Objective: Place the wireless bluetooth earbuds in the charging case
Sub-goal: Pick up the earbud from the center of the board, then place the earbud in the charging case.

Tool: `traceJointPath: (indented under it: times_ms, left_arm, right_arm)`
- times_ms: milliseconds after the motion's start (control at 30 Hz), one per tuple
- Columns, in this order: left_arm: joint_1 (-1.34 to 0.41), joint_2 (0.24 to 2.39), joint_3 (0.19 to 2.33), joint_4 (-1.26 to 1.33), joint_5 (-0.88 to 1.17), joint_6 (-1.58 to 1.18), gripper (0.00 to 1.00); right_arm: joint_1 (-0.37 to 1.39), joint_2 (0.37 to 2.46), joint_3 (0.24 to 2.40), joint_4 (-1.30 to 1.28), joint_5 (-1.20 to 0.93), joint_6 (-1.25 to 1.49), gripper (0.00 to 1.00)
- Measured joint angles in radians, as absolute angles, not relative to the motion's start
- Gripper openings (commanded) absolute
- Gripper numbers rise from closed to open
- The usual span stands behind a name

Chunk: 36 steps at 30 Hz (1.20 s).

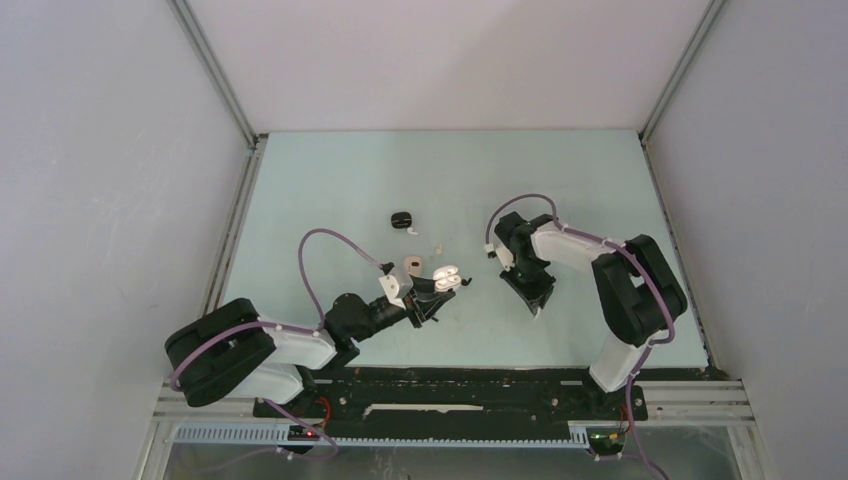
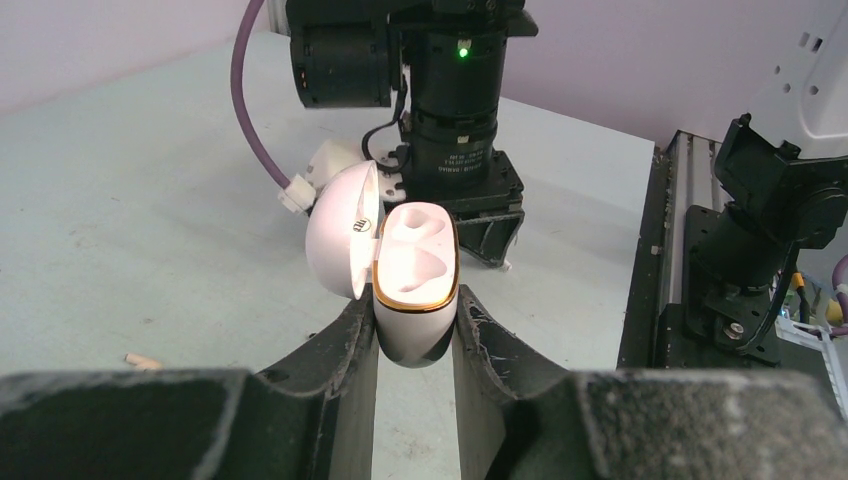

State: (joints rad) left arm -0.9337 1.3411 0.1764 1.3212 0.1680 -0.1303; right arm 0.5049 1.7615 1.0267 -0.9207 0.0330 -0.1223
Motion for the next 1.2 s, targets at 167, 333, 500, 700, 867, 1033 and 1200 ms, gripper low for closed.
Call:
traceJointPath:
  times_ms: [167, 333, 500, 700, 867, 1033, 1200]
  left_arm:
    - [-0.934, 1.351, 0.178, 1.325, 0.169, -0.132, 0.01]
    - [-0.934, 1.387, 0.180, 1.345, 0.168, -0.140, 0.00]
    - [-0.934, 1.420, 0.181, 1.385, 0.163, -0.169, 0.00]
    - [-0.934, 1.383, 0.239, 1.319, 0.160, -0.207, 0.00]
    - [-0.934, 1.289, 0.338, 1.148, 0.150, -0.210, 0.00]
    - [-0.934, 1.235, 0.418, 0.963, 0.104, -0.210, 0.00]
    - [-0.934, 1.214, 0.459, 0.858, 0.080, -0.209, 0.00]
  right_arm:
    - [0.507, 1.654, 1.032, -0.922, 0.051, -0.126, 0.00]
    - [0.507, 1.520, 1.081, -0.918, 0.036, -0.152, 0.00]
    - [0.507, 1.322, 1.089, -0.851, -0.015, -0.205, 0.00]
    - [0.507, 1.087, 1.090, -0.684, -0.117, -0.261, 0.00]
    - [0.526, 1.033, 1.139, -0.631, -0.250, -0.314, 0.00]
    - [0.543, 1.053, 1.205, -0.629, -0.392, -0.389, 0.00]
    - [0.546, 1.107, 1.327, -0.605, -0.447, -0.445, 0.00]
